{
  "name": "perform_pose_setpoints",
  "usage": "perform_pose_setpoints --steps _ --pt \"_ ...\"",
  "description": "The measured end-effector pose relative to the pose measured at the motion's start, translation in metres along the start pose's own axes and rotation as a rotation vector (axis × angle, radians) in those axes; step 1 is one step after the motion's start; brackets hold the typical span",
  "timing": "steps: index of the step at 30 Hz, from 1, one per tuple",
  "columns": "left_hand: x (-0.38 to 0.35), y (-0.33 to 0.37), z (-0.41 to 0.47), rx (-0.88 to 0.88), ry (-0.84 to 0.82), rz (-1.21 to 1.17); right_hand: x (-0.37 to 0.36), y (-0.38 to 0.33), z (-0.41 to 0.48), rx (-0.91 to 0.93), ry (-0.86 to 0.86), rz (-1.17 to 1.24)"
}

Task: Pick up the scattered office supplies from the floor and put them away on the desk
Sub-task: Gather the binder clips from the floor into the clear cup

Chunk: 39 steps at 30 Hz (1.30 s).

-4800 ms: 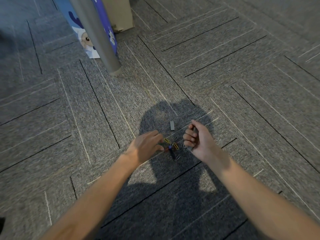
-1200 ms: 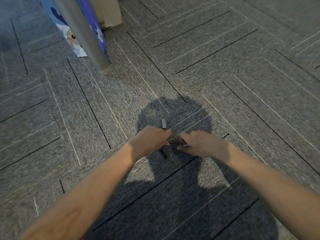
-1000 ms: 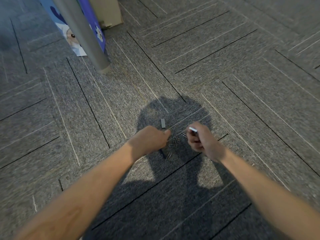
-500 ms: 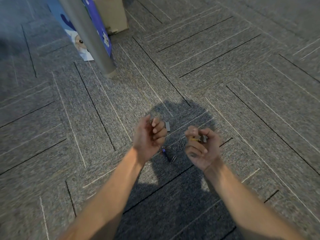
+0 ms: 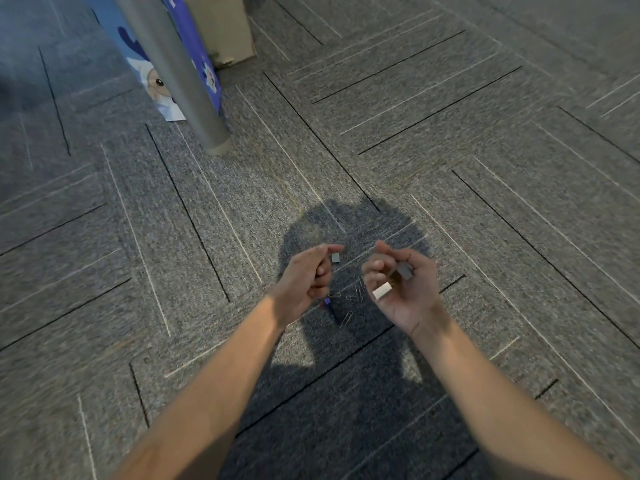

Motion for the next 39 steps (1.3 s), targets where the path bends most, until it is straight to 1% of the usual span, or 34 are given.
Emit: perform_pose_setpoints --steps 2,4,5,6,7,8,10,11,12,13,15,16,17,19,20,21,22,24,26,27,28,29,31,32,33,34,35,37,39 --pt "0.002 -0.003 0.003 0.0 0.0 -0.001 0.001 -0.003 0.0 0.012 0.005 -0.035" --pt "0.008 -0.002 0.005 -0.001 0.034 0.04 0.004 -0.005 0.004 0.005 -0.028 -0.064" --pt "0.012 -0.001 0.007 -0.005 0.069 0.11 0.006 -0.004 0.007 -0.012 -0.044 -0.075" --pt "0.016 0.002 0.009 -0.019 0.107 0.233 0.009 -0.005 0.011 -0.031 -0.05 -0.119" --pt "0.019 0.008 0.012 -0.052 0.138 0.425 0.013 -0.006 0.013 -0.039 -0.041 -0.217" --pt "0.019 0.014 0.015 -0.108 0.154 0.683 0.018 -0.009 0.016 -0.029 -0.007 -0.372" --pt "0.013 0.026 0.019 -0.243 0.139 1.24 0.027 -0.02 0.018 0.032 0.092 -0.769" --pt "0.009 0.029 0.02 -0.274 0.115 1.442 0.026 -0.026 0.018 0.09 0.122 -0.996" --pt "0.006 0.03 0.022 -0.276 0.081 1.582 0.021 -0.032 0.019 0.167 0.129 -1.248" --pt "0.003 0.03 0.024 -0.264 0.053 1.68 0.014 -0.036 0.019 0.252 0.106 -1.519" --pt "0.001 0.031 0.03 -0.244 0.067 1.843 -0.001 -0.036 0.02 0.382 -0.004 -2.029" --pt "0.0 0.031 0.032 -0.232 0.093 1.902 -0.005 -0.035 0.021 0.434 -0.053 -2.232" --pt "-0.003 0.031 0.034 -0.217 0.119 1.942 -0.008 -0.035 0.02 0.486 -0.084 -2.387" --pt "-0.006 0.03 0.038 -0.172 0.163 1.971 -0.007 -0.034 0.022 0.559 -0.086 -2.562" --pt "-0.009 0.03 0.038 -0.146 0.176 1.971 -0.005 -0.033 0.022 0.579 -0.077 -2.582" --pt "-0.011 0.029 0.04 -0.128 0.175 1.964 -0.002 -0.033 0.024 0.577 -0.071 -2.543" --pt "-0.012 0.027 0.042 -0.122 0.159 1.942 0.003 -0.033 0.026 0.546 -0.063 -2.449" --pt "-0.01 0.025 0.045 -0.135 0.127 1.836 0.013 -0.035 0.031 0.417 -0.031 -2.188" --pt "-0.004 0.026 0.045 -0.14 0.121 1.647 0.018 -0.038 0.033 0.338 -0.022 -1.981" --pt "-0.001 0.027 0.042 -0.13 0.12 1.517 0.019 -0.039 0.032 0.342 -0.03 -1.956" --pt "0.002 0.027 0.04 -0.115 0.112 1.361 0.017 -0.039 0.03 0.371 -0.034 -1.993" --pt "0.005 0.025 0.035 -0.099 0.083 1.158 0.015 -0.039 0.028 0.408 -0.034 -2.076" --pt "0.006 0.018 0.023 -0.065 -0.036 0.607 0.012 -0.033 0.023 0.452 -0.056 -2.261" --pt "0.005 0.016 0.016 -0.063 -0.095 0.339 0.012 -0.029 0.022 0.439 -0.077 -2.338" --pt "0.005 0.015 0.011 -0.069 -0.121 0.125 0.013 -0.025 0.02 0.414 -0.086 -2.408" --pt "0.006 0.014 0.006 -0.074 -0.122 -0.029 0.014 -0.021 0.02 0.389 -0.078 -2.476" --pt "0.006 0.014 0.001 -0.077 -0.109 -0.141 0.014 -0.019 0.019 0.381 -0.071 -2.539" --pt "0.007 0.016 -0.005 -0.075 -0.067 -0.28 0.011 -0.015 0.019 0.379 -0.092 -2.618" --pt "0.009 0.018 -0.01 -0.103 -0.028 -0.308 0.009 -0.011 0.02 0.331 -0.15 -2.64"
Point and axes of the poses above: each hand's wrist, its own z-axis towards the middle knuckle, its own x-axis out of the back of the hand, y = z × x, the point moved 7 cm from there along z, towards the middle knuckle
